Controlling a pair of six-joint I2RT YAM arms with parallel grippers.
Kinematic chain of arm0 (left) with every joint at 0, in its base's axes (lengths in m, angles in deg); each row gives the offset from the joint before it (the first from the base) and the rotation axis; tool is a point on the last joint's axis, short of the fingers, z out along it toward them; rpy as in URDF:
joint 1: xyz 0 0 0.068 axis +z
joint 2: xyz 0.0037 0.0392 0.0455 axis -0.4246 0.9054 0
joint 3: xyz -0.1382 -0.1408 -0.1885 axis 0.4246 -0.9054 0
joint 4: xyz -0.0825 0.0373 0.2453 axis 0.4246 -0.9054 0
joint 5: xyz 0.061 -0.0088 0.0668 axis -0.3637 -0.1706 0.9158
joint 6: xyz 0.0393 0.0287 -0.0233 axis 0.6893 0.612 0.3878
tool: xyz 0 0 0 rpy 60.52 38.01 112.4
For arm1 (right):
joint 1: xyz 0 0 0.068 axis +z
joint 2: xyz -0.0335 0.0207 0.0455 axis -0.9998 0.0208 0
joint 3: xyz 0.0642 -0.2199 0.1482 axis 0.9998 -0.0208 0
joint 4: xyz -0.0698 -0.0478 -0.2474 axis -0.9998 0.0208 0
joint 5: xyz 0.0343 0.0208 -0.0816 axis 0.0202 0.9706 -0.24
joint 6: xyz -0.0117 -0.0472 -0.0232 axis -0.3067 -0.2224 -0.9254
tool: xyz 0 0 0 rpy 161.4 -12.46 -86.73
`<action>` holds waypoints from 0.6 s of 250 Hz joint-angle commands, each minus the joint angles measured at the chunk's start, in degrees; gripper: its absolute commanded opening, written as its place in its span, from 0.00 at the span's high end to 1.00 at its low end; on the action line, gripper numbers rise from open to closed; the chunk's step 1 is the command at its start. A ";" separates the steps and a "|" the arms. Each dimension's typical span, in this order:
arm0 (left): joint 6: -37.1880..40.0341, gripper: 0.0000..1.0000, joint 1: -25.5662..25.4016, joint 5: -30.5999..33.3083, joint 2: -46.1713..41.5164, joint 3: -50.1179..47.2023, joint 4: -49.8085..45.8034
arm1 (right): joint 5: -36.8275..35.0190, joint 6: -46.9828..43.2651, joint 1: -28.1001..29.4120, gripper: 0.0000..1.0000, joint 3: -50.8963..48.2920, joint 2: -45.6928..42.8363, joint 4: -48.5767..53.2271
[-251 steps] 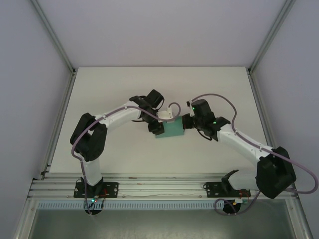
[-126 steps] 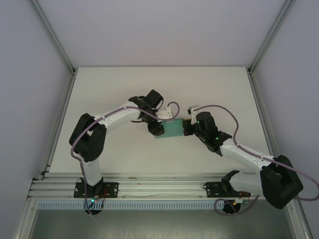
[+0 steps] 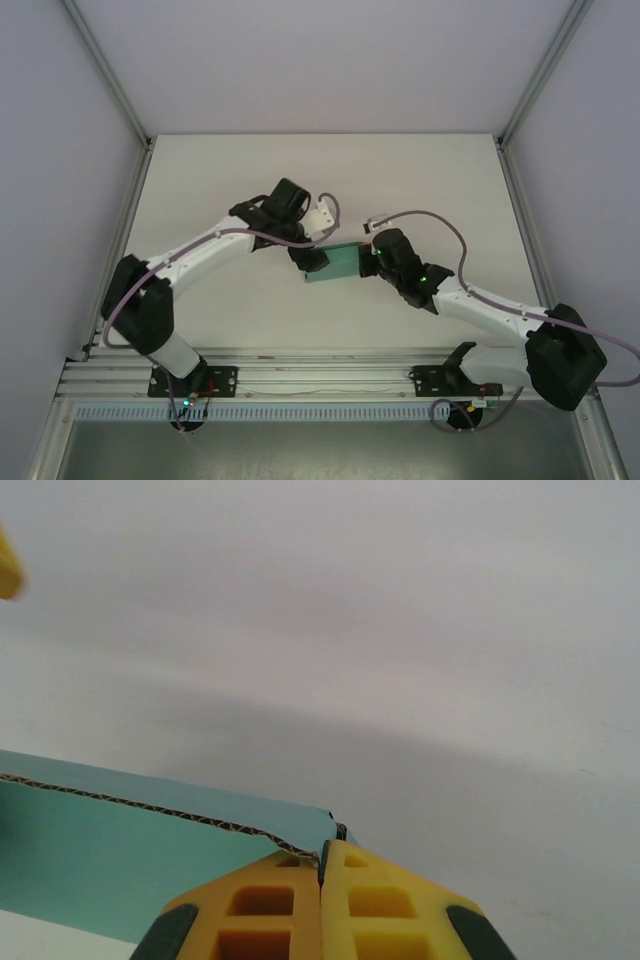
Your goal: Assemble paper box
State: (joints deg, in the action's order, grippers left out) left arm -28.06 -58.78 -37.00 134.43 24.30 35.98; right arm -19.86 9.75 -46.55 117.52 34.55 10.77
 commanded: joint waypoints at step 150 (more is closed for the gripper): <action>-12.53 0.74 0.39 6.82 -7.41 -9.40 4.69 | -5.19 4.67 2.31 1.00 6.07 3.21 11.85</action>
State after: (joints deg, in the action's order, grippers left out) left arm -39.90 -58.71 -30.57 125.84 12.35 41.43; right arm -23.64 13.18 -44.69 122.37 37.06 17.83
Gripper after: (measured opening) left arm 0.317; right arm 0.049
